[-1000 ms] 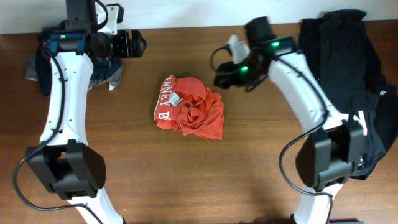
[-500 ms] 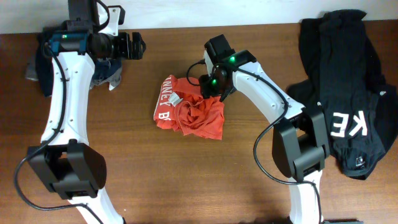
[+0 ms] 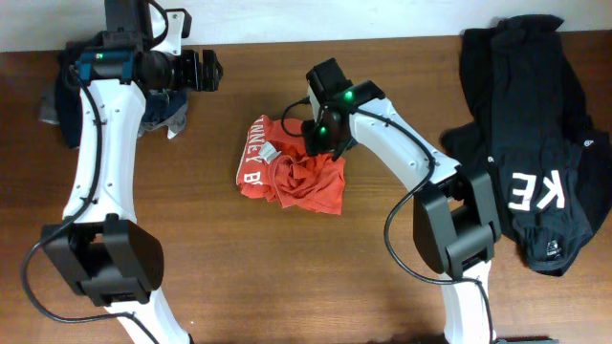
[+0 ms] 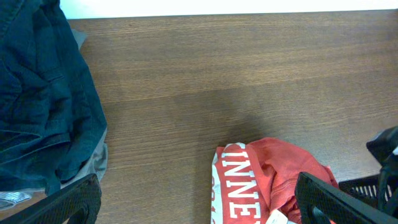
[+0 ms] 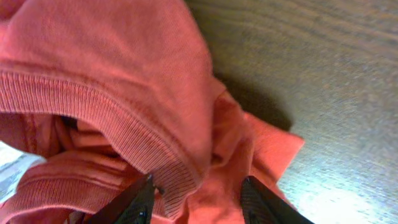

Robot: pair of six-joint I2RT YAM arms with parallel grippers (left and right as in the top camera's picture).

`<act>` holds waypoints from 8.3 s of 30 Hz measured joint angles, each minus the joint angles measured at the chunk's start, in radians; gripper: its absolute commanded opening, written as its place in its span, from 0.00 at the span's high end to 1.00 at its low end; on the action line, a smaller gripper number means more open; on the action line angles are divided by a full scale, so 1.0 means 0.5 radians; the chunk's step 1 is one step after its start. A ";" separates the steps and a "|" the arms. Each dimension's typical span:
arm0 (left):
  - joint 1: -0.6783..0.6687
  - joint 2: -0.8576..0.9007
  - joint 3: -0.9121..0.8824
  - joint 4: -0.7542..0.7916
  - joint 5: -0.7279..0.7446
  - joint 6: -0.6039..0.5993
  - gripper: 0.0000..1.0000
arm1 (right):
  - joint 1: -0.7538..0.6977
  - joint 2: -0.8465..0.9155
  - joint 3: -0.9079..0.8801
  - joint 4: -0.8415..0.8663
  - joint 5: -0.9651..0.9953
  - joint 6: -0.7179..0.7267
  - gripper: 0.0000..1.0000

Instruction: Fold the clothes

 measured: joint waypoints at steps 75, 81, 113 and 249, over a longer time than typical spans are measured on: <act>0.313 0.000 0.000 -0.029 -0.293 0.023 0.01 | 0.224 -0.015 0.163 -0.426 0.342 0.725 0.68; 0.313 0.000 0.000 -0.029 -0.293 0.023 0.01 | 0.224 -0.015 0.163 -0.450 0.348 0.731 0.96; 0.313 0.000 0.000 -0.043 -0.323 0.060 0.01 | 0.032 -0.042 0.322 -1.039 0.442 0.642 0.41; -1.875 0.945 0.033 0.085 -1.707 0.430 1.00 | -1.547 -0.012 0.491 -1.019 -0.050 -0.015 0.13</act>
